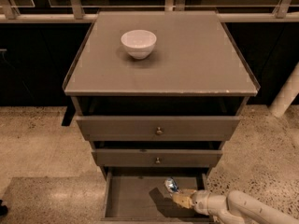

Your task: Place redbull can into bottom drawer

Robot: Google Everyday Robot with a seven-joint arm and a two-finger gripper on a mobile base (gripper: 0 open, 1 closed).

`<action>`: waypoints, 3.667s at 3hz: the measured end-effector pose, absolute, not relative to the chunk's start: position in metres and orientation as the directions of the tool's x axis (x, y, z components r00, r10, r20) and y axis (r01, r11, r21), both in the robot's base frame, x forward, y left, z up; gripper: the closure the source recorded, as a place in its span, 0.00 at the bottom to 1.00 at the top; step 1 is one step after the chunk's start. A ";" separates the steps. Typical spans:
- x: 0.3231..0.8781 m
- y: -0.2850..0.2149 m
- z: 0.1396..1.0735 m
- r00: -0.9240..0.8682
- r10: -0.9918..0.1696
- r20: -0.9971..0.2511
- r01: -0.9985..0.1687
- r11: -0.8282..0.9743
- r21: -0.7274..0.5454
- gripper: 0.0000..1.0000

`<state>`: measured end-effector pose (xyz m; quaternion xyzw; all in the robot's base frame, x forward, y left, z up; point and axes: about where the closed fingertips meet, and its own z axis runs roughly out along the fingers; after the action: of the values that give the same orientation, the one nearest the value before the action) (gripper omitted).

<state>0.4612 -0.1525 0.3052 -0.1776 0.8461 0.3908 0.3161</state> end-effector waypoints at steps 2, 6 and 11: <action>0.502 -0.146 0.251 -0.737 -0.064 -0.673 -0.542 0.652 0.531 1.00; 0.524 -0.138 0.180 -0.800 -0.077 -0.595 -0.462 0.712 0.529 1.00; 0.524 -0.138 0.180 -0.800 -0.077 -0.595 -0.462 0.712 0.529 0.00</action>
Offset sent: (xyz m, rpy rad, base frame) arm 0.0621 0.0058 -0.0841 -0.0463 0.0073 -0.0281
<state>0.5237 -0.1378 0.1801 -0.1525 0.8828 0.3476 0.2768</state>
